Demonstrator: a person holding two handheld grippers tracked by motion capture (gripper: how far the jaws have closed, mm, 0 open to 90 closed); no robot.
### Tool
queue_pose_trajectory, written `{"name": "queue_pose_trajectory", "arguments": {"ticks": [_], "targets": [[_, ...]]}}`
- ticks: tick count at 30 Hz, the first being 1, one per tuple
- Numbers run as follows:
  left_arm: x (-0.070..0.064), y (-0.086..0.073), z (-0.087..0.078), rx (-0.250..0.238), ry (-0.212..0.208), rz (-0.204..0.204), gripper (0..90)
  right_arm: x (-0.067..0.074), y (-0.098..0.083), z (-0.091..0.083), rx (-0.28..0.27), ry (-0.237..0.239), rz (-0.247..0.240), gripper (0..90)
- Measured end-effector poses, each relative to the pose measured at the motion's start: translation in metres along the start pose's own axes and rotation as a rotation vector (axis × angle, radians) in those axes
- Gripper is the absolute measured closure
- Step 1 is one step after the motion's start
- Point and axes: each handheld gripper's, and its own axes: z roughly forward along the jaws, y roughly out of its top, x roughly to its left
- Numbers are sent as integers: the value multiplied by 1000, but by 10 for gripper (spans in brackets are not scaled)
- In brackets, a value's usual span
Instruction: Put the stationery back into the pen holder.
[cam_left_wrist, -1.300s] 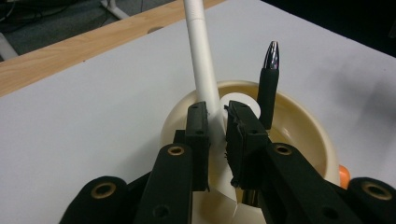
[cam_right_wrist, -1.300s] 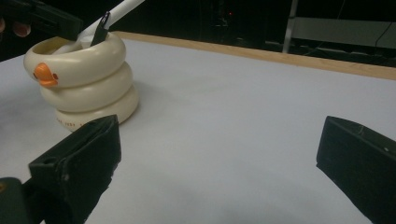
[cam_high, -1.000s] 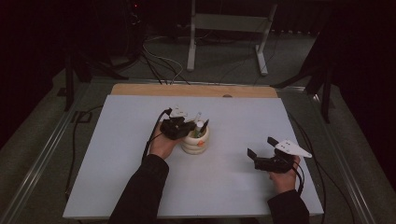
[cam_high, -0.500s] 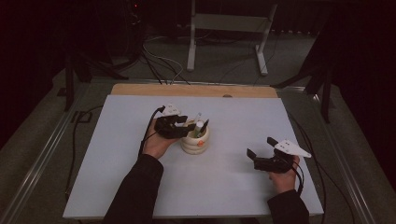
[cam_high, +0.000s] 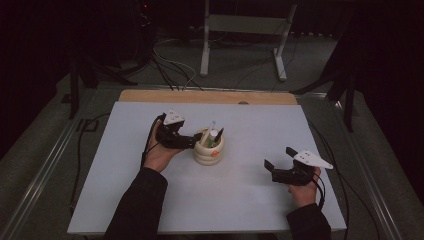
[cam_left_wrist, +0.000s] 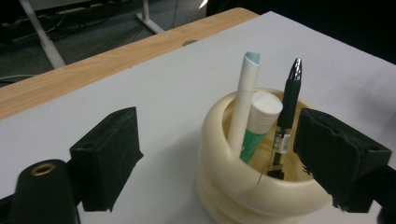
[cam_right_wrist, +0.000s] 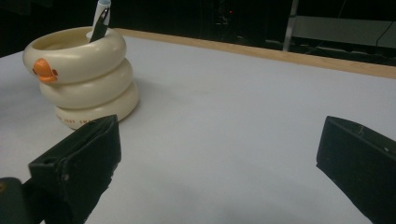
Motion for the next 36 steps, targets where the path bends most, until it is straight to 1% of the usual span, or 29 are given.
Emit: {"name": "queue_pose_trajectory", "arguments": {"ticks": [2,5,9,16,24,31,36], "targets": [[2,-1,-3,0,3,-2,102,0,0,0,2,-2,0,0],[7,-3,-7,-3,10,-14,85,-1,-1,0,3,-5,4,0],[13,-6,-13,1,26,-30,24,-2,-1,0,5,-6,2,0],[19,-13,-25,-7,37,-48,6,0,-1,1,8,1,-1,0],[24,-18,-35,-8,52,-46,5,0,-1,1,10,2,0,0],[27,-22,-43,-25,55,-52,5,0,-1,1,8,4,3,0],[27,-25,-48,-32,59,-35,5,0,-1,1,6,5,4,0]]}}
